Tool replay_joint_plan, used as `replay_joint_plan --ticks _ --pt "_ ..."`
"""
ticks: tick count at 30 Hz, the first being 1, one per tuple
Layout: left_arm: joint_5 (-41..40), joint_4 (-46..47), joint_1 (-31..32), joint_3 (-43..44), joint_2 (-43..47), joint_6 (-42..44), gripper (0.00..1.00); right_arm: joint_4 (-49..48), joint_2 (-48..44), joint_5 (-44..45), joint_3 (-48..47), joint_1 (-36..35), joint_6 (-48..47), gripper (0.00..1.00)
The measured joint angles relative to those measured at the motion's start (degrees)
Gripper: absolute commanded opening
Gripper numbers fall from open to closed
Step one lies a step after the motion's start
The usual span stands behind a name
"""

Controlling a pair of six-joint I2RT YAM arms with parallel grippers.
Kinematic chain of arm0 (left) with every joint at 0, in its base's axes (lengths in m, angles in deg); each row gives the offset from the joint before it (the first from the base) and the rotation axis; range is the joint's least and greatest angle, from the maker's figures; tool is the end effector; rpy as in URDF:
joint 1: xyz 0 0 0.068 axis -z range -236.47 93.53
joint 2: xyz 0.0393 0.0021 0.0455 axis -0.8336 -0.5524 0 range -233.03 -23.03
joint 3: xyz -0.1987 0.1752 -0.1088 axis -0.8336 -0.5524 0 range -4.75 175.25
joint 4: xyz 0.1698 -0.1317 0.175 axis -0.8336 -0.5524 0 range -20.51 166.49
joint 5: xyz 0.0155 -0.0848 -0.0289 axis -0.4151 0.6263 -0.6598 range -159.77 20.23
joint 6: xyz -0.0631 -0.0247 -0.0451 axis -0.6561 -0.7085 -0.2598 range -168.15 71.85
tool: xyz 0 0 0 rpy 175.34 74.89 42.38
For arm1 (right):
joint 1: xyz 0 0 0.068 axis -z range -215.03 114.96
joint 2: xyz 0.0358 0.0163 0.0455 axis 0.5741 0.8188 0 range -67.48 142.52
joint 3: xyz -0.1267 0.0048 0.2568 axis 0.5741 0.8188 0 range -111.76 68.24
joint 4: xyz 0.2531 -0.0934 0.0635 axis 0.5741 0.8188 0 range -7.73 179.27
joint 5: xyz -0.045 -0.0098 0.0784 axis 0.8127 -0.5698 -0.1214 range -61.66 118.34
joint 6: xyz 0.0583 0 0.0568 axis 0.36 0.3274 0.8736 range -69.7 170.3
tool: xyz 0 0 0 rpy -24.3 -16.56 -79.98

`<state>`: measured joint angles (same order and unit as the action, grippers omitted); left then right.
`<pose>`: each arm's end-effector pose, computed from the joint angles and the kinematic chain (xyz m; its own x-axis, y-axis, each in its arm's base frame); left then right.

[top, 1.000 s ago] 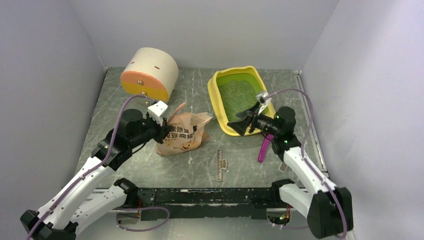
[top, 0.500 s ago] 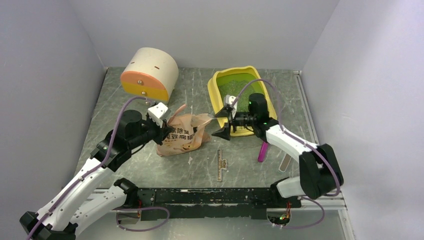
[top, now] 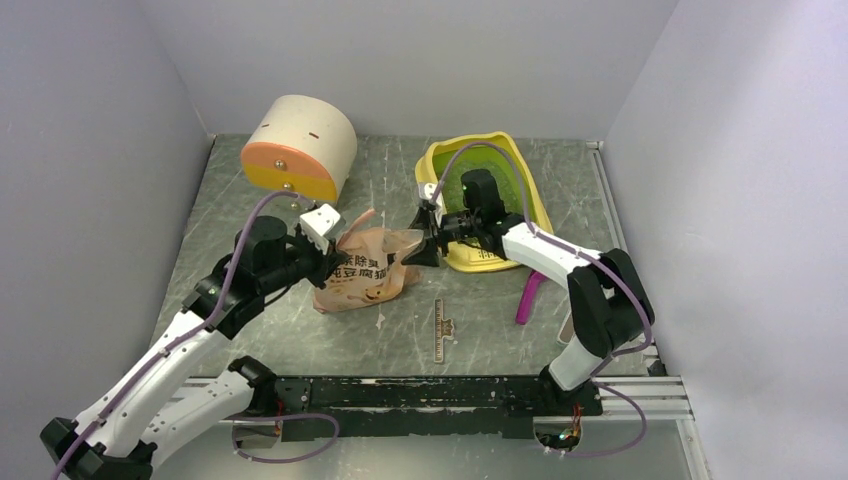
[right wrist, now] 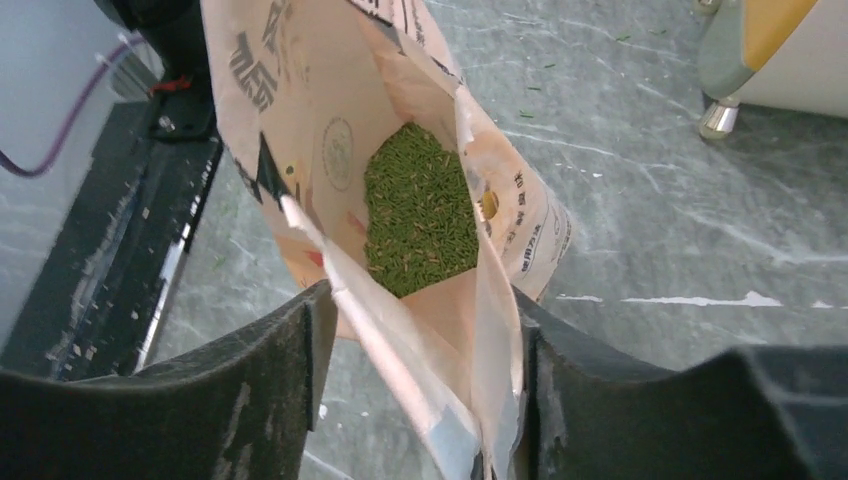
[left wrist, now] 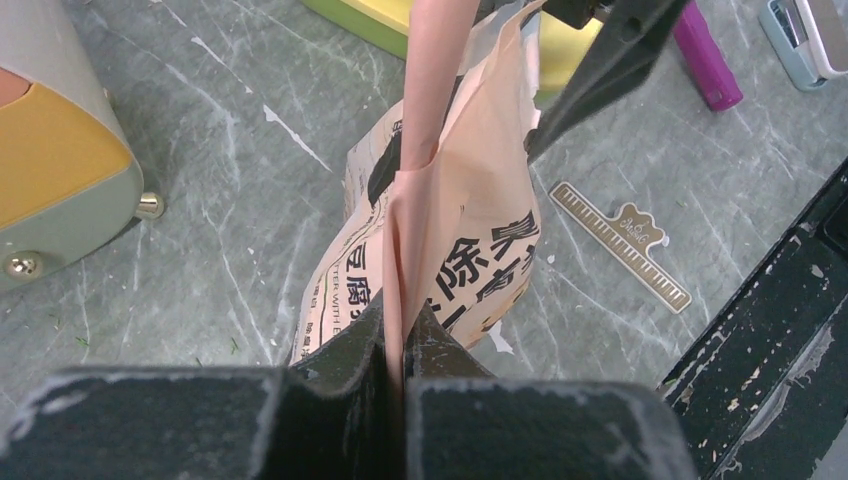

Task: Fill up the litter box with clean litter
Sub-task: Close the cat litter bag at the center of the board.

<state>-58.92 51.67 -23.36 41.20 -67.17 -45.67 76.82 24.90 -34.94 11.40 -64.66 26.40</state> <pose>0.1704 -0.1270 0.3192 -0.2977 0.2449 -0.9227 0.6951 0.7182 -0.0336 0.2912 0.2382 0.2350 -0.0363 -0.2301 -0.9725 -0.9940 -0.0924 0.0590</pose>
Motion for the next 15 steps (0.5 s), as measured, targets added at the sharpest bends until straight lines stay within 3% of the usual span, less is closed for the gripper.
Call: replay_joint_plan --ticks 3,4,6,7,10,11,12,15 --pt "0.59 -1.03 -0.02 1.55 -1.31 1.29 0.05 2.84 1.05 -0.13 -2.12 0.15 0.66 0.28" --pt "0.92 -1.46 -0.04 2.05 -1.73 1.77 0.05 3.54 1.11 -0.24 -2.43 0.2 1.07 0.13" --pt "1.64 -1.86 -0.39 2.89 -2.67 2.82 0.05 4.46 1.09 -0.9 -2.58 0.33 1.99 0.04" --pt "2.51 -2.34 -0.66 3.54 -3.43 3.39 0.14 4.96 1.09 -1.25 -2.62 0.37 2.69 0.02" --pt "4.81 -3.78 -2.47 5.66 -5.88 4.98 0.55 6.47 1.09 -1.16 -2.89 0.55 5.16 0.0" --pt "5.86 -4.09 -3.85 6.36 -6.62 5.38 0.89 7.32 1.11 -0.85 -3.23 0.63 5.97 0.0" --pt "6.54 -4.24 -5.33 6.82 -7.06 6.1 0.96 8.0 1.09 -0.37 -3.52 0.74 6.82 0.0" --pt "11.52 -4.31 -13.79 7.67 -7.52 6.32 0.97 9.18 0.59 1.29 -3.56 1.01 9.27 0.0"
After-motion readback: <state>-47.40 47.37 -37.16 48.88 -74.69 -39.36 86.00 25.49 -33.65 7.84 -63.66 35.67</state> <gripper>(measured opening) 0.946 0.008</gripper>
